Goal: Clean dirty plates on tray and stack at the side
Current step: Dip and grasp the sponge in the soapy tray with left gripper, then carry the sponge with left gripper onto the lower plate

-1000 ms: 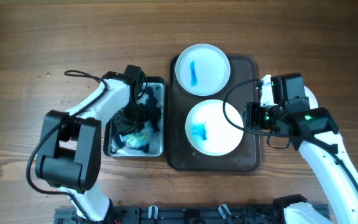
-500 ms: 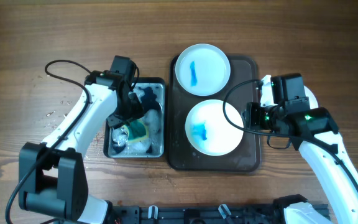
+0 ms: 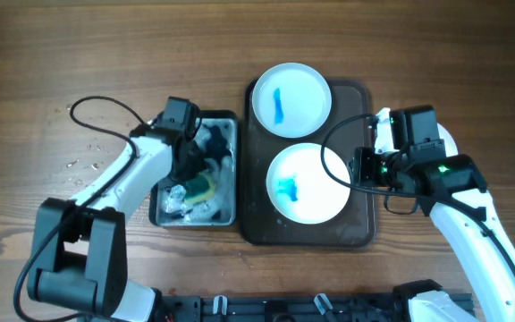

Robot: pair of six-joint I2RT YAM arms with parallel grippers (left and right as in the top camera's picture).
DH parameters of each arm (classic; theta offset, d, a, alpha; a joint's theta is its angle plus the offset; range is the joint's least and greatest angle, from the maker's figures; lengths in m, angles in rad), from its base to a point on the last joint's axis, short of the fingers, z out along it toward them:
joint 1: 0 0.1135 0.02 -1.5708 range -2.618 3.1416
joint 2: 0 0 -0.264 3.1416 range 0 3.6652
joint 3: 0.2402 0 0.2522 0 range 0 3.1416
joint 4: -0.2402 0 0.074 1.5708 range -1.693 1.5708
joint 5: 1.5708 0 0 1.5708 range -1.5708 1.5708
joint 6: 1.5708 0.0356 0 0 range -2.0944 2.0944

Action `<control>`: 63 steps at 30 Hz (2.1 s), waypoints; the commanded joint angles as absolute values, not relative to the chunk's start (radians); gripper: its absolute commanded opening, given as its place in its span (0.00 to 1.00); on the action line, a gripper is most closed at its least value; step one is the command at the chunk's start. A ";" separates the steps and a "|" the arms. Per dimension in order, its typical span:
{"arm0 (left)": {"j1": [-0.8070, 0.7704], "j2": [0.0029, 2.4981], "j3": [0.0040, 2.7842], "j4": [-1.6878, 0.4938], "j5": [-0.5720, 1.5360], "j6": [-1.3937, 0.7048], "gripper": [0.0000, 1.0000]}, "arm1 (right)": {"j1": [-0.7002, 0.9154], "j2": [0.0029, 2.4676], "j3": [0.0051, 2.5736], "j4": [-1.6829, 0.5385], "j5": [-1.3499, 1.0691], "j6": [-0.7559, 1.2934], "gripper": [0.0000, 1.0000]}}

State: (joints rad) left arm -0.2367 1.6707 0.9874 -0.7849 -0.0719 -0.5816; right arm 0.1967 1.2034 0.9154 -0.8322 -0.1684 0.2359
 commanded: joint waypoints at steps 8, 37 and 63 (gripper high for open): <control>-0.234 1.605 0.980 -0.890 -0.004 -0.581 0.50 | 0.199 1.205 0.925 -0.832 -0.181 0.246 0.47; -0.324 1.488 1.358 -1.072 0.236 -0.426 0.04 | 0.196 1.583 0.870 -0.734 -0.192 0.257 0.35; -0.768 2.048 1.354 -0.677 0.150 -0.542 0.04 | 0.197 1.630 0.657 -0.429 -0.157 0.392 0.04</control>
